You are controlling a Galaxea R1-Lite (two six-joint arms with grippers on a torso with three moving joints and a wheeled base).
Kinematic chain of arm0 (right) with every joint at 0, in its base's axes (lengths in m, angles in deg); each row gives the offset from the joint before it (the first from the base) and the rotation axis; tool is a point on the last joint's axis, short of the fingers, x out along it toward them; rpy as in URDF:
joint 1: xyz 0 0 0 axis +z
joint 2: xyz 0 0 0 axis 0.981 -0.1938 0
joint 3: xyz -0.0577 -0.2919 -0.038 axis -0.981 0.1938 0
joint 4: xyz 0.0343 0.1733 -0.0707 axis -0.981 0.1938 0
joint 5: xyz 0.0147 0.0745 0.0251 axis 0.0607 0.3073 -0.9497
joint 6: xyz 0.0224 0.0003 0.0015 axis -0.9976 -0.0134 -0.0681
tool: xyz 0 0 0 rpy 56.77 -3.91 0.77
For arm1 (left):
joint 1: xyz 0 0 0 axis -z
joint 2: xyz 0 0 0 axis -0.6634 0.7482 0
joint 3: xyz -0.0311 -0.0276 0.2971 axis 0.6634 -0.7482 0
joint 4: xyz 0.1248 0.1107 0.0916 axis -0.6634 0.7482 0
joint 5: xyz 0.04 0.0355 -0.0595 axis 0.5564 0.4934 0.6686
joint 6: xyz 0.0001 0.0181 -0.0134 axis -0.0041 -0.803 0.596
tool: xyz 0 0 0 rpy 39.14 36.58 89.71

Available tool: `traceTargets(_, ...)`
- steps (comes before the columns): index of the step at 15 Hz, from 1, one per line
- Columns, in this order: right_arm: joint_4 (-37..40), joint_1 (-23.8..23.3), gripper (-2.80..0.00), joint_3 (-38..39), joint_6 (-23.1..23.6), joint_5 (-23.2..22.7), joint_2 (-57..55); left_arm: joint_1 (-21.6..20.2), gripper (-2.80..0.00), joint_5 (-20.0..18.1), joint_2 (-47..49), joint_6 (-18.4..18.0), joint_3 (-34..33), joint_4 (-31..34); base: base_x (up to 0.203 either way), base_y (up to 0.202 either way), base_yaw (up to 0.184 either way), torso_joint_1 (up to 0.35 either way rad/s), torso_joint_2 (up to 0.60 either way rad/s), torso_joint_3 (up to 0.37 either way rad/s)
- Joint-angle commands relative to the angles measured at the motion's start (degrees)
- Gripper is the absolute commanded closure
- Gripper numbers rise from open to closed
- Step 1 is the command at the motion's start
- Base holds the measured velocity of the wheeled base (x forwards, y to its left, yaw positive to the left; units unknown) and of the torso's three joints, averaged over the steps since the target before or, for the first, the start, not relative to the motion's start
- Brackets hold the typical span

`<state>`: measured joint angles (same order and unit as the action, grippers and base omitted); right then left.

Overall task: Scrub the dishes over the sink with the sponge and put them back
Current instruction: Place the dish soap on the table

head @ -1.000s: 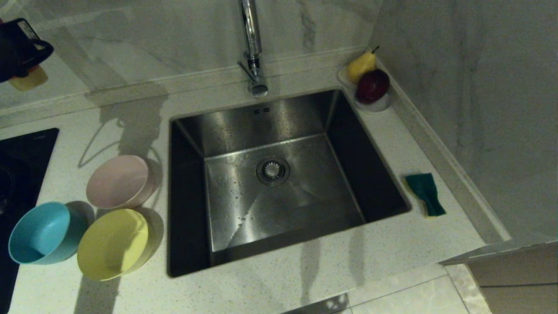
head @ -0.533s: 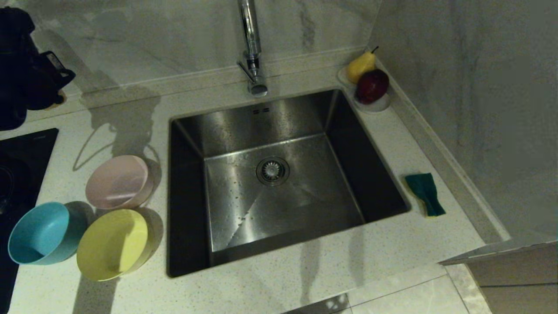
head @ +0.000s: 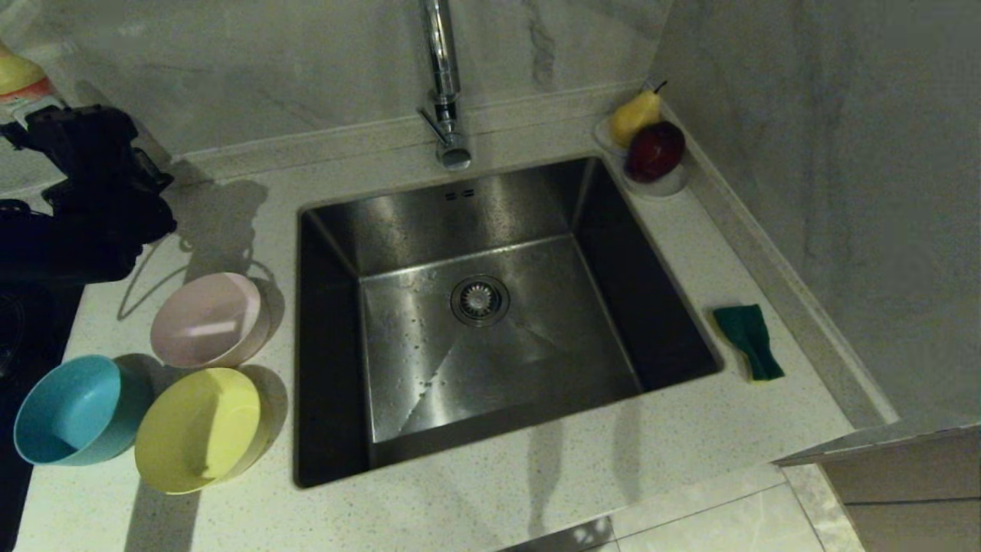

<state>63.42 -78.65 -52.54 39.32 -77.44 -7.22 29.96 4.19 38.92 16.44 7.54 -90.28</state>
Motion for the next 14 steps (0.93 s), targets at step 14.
traceTargets(14,0.0,0.0,0.0,0.0,0.1,0.0,0.0,0.1,0.0,1.6,9.2,-0.5,7.9,-6.3,0.0,0.0,0.0,0.0,0.0,0.0)
